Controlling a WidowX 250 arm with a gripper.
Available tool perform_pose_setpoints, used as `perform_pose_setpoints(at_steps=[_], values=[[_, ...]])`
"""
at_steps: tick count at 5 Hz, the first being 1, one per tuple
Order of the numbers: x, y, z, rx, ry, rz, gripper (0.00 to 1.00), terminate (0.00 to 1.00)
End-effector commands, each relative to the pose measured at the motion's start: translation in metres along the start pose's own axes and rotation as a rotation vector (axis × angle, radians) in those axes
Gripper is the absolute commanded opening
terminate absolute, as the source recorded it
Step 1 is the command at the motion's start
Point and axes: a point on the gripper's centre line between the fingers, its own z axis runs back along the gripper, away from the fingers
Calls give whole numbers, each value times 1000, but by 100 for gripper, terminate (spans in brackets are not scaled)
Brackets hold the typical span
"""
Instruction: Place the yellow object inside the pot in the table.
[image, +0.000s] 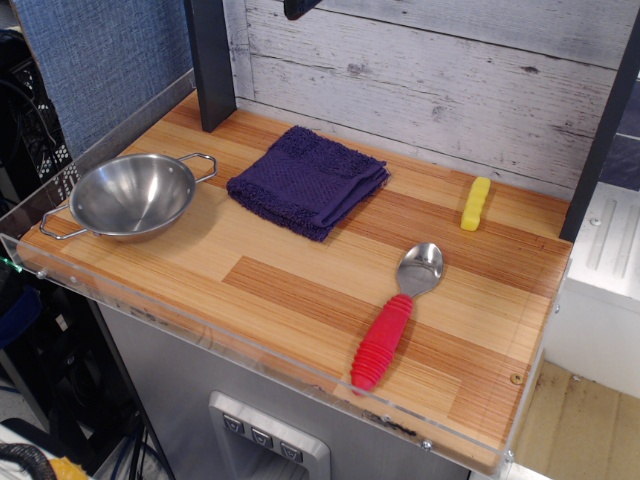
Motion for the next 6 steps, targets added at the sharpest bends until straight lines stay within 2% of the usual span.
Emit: perform_pose_setpoints(at_steps=[1,3,4,5,6], values=[[0,0,0,0,0,0,100,0],[52,-30,-46,19,73,26,100,0],[77,-43,-70,27,66,117,100,0],[92,-44,-98,7,74,208,100,0],[93,-40,-111,11,5,228,100,0]])
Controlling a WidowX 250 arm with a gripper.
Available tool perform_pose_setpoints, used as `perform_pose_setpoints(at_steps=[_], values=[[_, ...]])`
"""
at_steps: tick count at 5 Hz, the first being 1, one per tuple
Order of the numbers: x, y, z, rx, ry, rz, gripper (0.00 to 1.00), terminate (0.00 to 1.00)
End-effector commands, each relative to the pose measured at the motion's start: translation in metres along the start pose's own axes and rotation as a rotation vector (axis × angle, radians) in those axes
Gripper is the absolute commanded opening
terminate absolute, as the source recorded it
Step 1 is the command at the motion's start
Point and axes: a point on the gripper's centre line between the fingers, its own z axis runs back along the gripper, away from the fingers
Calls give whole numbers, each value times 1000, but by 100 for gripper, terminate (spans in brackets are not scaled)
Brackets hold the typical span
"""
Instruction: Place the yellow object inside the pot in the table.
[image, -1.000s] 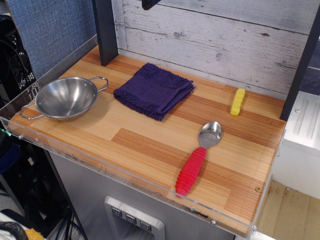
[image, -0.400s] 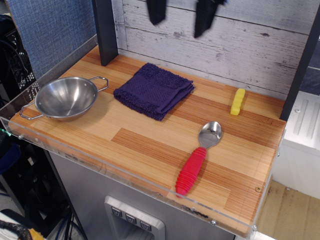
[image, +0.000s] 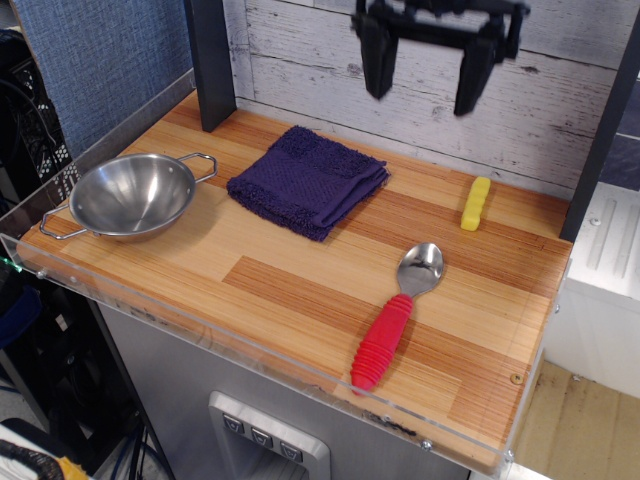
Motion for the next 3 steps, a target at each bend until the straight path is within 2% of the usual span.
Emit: perform_pose_setpoints(at_steps=[1,2,3], values=[[6,8,-3,-44,-169,-11,100,0],[-3,-2,-9,-48,-207,-73,100,0],[-3,-14,-19,-60,-207,-119,100,0]])
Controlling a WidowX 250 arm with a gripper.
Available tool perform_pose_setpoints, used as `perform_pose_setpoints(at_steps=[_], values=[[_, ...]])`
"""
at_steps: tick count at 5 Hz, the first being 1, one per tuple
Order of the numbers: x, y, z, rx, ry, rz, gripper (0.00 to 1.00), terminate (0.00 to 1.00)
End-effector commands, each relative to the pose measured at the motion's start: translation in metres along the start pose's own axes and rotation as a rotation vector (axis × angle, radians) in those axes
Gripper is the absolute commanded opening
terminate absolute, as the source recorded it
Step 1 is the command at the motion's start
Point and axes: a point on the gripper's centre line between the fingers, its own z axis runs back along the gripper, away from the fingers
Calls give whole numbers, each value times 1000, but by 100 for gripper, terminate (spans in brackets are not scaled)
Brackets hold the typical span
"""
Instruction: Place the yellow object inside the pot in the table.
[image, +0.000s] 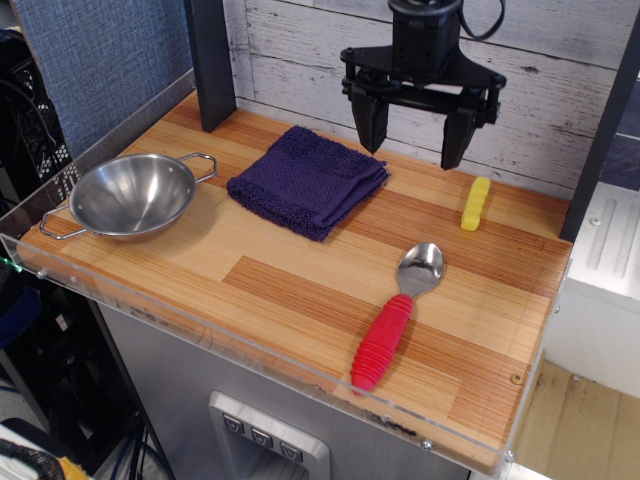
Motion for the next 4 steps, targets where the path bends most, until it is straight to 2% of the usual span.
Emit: perform_pose_setpoints(at_steps=[1,3,4], values=[[20,-25,-9,-21,-42,-67,100,0],[41,-39,-48,33,6,-93,100,0],[45,-40,-53,37,3,-85,100,0]])
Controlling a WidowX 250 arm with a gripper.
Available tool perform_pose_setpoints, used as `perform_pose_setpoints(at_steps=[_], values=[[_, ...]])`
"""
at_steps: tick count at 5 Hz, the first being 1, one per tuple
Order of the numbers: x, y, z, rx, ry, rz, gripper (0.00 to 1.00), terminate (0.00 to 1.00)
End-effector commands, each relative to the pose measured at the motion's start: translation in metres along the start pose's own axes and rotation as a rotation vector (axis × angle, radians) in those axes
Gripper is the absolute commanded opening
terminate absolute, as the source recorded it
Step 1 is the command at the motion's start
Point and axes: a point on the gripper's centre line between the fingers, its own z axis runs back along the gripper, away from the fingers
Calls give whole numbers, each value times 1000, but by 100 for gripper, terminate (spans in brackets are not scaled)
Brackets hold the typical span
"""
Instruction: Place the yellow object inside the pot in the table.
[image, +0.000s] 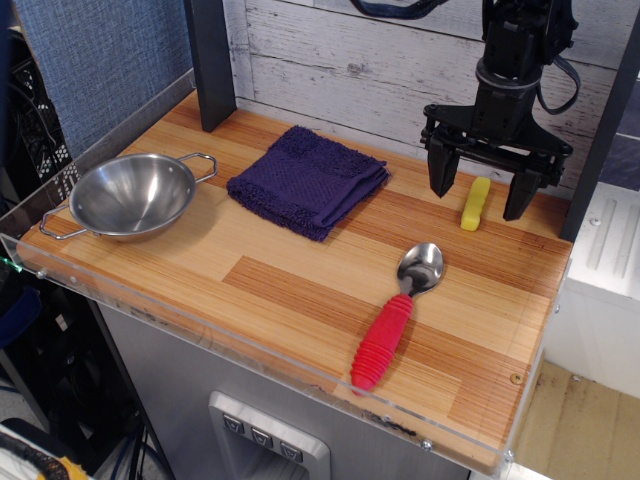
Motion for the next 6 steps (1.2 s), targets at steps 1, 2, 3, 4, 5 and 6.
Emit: perform_pose_setpoints(at_steps=[1,2,3,4,5,6], values=[[16,-1,7,3,-46,-2,100,0],[12,-1,-1,11,-37,8,100,0],[12,-6,-14,9,-11,1,100,0],[15,-8,-24,15,11,-8,100,0],[17,-7,-30,18,20,-6,100,0],[16,-7,-36,28,35,-16,0,0]])
